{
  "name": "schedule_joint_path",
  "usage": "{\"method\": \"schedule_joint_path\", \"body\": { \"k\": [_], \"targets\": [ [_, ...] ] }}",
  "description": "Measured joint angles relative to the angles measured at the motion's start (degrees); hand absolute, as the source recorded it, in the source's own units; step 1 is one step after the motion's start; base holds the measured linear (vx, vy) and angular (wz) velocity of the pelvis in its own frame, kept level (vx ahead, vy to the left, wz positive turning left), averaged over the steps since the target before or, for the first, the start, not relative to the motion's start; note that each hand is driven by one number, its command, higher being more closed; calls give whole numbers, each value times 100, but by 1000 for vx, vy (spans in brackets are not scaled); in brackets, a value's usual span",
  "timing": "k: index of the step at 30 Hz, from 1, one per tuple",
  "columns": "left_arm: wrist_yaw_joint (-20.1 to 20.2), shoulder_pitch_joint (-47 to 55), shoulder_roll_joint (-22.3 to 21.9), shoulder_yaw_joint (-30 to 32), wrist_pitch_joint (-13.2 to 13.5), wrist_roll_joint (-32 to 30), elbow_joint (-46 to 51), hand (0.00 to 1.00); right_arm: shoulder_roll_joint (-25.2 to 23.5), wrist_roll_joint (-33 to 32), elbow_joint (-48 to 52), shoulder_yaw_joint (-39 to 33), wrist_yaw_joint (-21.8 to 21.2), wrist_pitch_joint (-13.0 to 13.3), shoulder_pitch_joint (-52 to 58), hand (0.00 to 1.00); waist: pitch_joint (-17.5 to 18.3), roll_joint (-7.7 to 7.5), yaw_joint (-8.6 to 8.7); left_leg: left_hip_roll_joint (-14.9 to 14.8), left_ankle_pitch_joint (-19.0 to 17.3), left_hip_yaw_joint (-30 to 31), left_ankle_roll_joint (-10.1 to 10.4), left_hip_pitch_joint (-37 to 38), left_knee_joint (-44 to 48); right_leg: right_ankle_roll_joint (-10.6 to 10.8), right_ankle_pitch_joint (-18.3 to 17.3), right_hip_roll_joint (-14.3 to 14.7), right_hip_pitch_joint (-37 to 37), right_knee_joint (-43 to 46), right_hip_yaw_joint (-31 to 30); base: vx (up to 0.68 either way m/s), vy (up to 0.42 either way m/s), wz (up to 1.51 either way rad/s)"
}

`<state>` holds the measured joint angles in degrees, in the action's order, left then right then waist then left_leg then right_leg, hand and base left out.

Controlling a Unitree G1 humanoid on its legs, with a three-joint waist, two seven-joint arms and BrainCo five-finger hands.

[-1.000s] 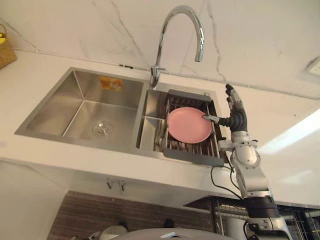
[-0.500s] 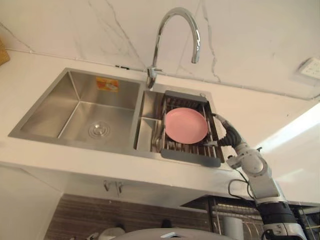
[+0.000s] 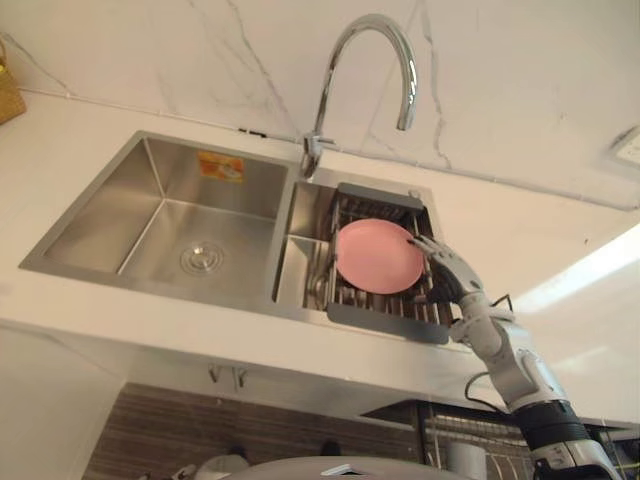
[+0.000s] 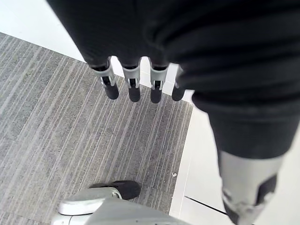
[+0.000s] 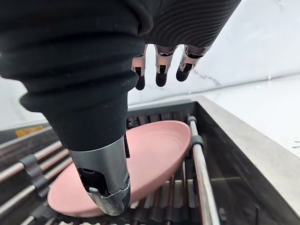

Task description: Walk over to the sink, pick up the cup, carry it to the dishwasher, place the cup inside the dishwasher, then close the dishwasher door

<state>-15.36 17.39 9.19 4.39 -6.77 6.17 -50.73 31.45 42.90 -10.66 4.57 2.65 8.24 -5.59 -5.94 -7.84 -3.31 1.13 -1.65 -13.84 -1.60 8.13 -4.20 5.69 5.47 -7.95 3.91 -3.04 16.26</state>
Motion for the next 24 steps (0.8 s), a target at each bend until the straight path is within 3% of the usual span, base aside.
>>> {"method": "schedule_joint_path", "body": {
  "k": [7,13,24],
  "targets": [
    [11,-42,-9,-43,-15,0,0,0,-2,568,-347,239,174,-175,-27,0,-47,64,-47,6,1,109,2,-16,4,-6,-9,-5,7,25,41,-30,-5,4],
    [68,-81,-8,-53,-93,-9,-3,0,-8,846,-707,516,163,-631,-201,0,-74,85,-137,17,19,150,-6,-25,3,6,-20,-20,8,47,70,-26,-2,3],
    [79,-94,72,-201,-100,-196,-4,0,-129,1332,-841,682,190,-738,-341,0,-151,48,-135,41,37,206,-20,-40,2,11,-32,-57,10,77,154,-7,2,2]
  ]
}}
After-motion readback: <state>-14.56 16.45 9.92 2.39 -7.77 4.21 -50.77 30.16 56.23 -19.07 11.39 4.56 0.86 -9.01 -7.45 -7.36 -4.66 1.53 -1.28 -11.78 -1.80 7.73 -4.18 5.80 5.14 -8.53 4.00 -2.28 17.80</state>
